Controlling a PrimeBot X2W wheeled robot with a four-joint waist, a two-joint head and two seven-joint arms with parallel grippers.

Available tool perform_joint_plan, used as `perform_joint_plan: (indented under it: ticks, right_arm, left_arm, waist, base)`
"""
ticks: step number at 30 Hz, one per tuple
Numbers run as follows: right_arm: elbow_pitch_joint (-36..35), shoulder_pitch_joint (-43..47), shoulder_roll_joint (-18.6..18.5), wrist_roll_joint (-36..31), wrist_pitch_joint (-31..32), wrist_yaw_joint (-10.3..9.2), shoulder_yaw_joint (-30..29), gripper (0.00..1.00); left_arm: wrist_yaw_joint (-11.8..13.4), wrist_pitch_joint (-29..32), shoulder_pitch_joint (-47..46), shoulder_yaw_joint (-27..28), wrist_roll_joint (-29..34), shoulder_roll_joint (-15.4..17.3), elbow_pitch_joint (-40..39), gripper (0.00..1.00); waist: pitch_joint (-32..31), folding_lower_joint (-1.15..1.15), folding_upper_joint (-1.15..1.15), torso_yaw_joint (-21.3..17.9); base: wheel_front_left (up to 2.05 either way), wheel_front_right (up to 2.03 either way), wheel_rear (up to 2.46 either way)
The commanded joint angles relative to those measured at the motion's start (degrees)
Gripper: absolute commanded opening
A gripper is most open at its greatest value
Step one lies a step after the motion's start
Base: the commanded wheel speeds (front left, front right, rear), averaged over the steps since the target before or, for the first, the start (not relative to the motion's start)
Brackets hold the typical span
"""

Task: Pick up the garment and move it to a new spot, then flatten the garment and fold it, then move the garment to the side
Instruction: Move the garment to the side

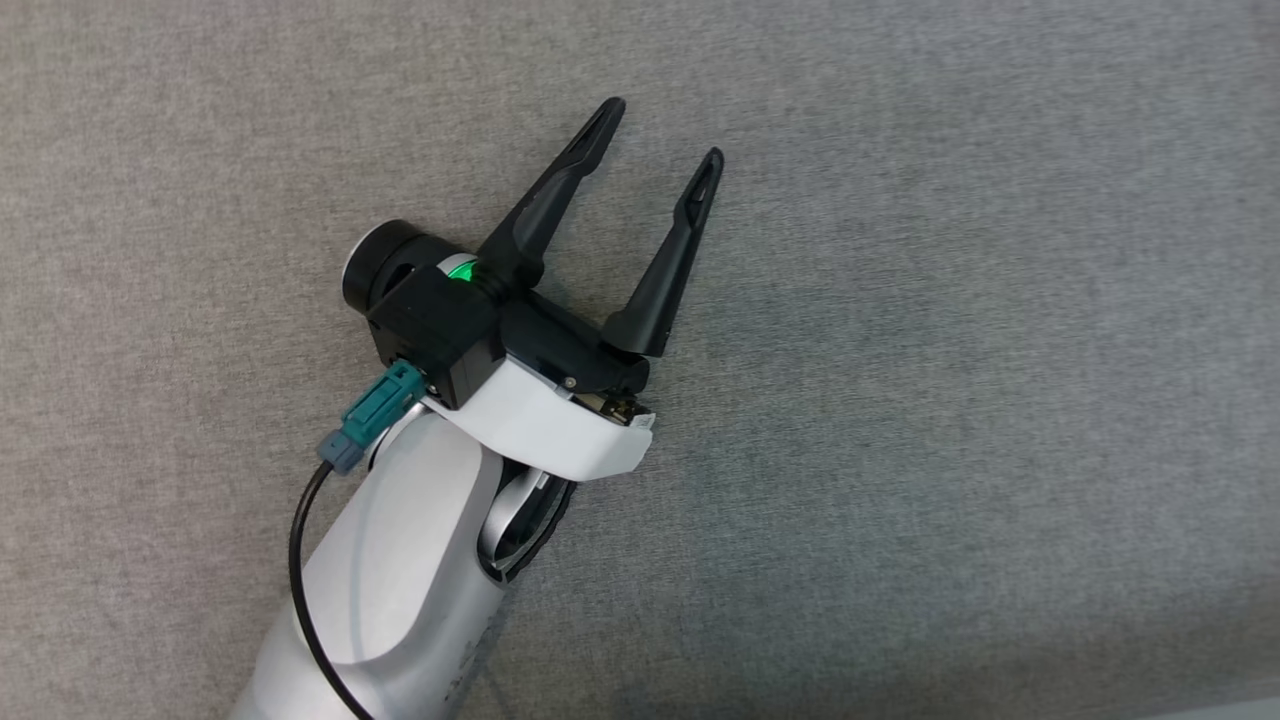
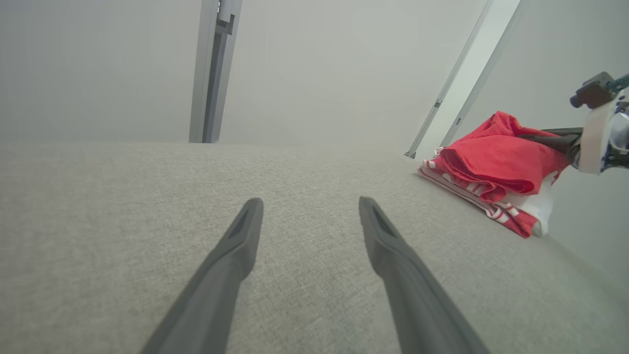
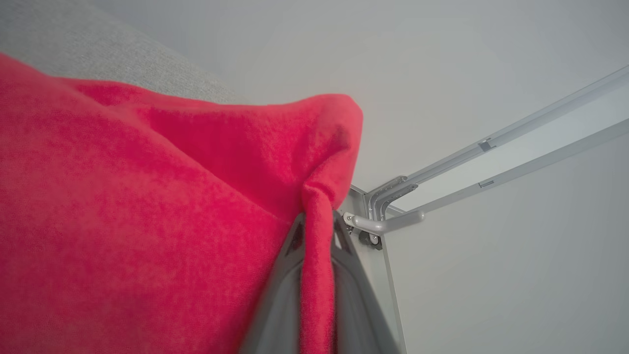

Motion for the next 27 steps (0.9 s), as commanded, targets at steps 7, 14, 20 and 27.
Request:
perform_joint_plan:
  ticks: [7, 14, 20, 27]
  right_arm:
    - [8.25, -2.97, 1.17, -1.44, -1.33, -0.07, -0.06, 0.00]
    - [17.11, -5.38, 4.05, -3.56, -0.50, -0.07, -0.93, 0.00]
    - [21.74, -7.46, 7.84, -5.08, -2.78, -0.02, -2.17, 1.00]
    - [23.02, -9.24, 8.86, -7.13, -5.31, -0.05, -2.17, 1.00]
  left_arm:
    - [0.68, 0.53, 1.06, 0.57, 0.33, 1.96, 2.44, 1.00]
    - [1.38, 0.65, 1.11, 0.43, 0.61, 2.28, 2.67, 1.00]
    - [1.61, 0.66, 1.66, 0.70, 0.43, 2.38, 3.05, 1.00]
    - [1.59, 0.44, 2.71, 0.54, -0.99, 1.48, 1.77, 1.00]
  waist:
    - [2.97, 0.00, -0.01, 2.59]
    - [4.30, 0.00, -0.01, 3.37]
    - [3.64, 0.00, -0.01, 3.53]
    - [-1.27, 0.00, -0.01, 3.74]
  base:
    - [0.00, 0.00, 0.00]
    - [0.00, 0.00, 0.00]
    - [0.00, 0.00, 0.00]
    - [0.00, 0.00, 0.00]
